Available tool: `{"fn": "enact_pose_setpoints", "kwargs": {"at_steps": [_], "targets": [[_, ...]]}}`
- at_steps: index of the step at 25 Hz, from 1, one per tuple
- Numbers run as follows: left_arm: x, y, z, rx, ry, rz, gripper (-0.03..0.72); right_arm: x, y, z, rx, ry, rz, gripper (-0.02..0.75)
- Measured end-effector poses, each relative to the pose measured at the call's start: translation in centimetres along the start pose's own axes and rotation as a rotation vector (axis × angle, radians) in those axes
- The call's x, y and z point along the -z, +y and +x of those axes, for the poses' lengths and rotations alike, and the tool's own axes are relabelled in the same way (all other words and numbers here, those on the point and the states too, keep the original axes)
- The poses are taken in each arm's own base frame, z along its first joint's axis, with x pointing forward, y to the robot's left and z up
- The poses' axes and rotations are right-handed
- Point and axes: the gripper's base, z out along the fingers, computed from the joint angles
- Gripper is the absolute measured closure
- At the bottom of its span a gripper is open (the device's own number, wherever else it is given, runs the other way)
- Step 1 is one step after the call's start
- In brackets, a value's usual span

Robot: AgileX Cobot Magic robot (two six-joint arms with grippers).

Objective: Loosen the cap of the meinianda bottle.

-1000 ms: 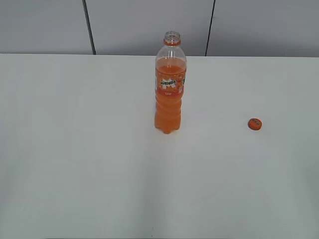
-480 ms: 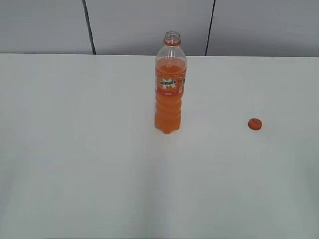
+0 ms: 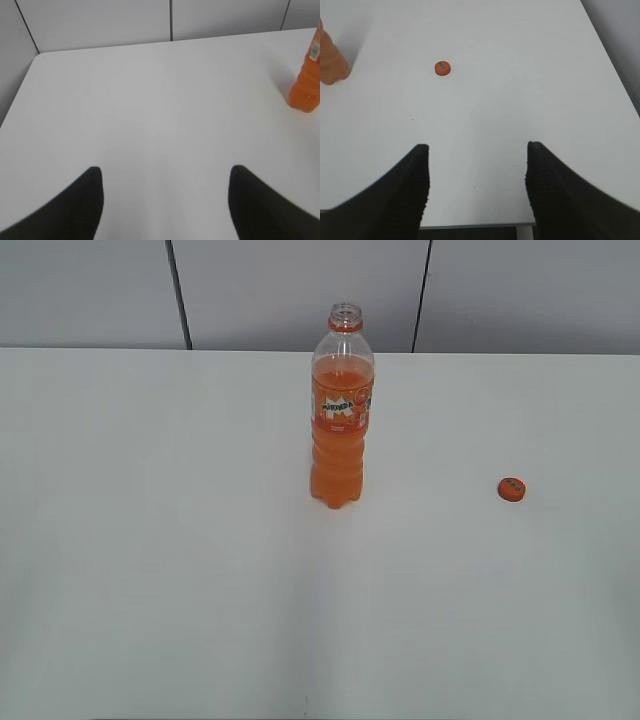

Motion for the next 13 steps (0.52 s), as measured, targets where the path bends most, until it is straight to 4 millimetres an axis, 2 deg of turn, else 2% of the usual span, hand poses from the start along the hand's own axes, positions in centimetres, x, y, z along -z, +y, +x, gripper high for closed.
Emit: {"fn": "enact_pose_setpoints", "kwargs": {"at_steps": [13], "targets": [[0.02, 0.0, 0.01, 0.0, -0.002, 0.0, 0.218, 0.0, 0.0, 0.0, 0.0, 0.0, 0.0, 0.28]]}}
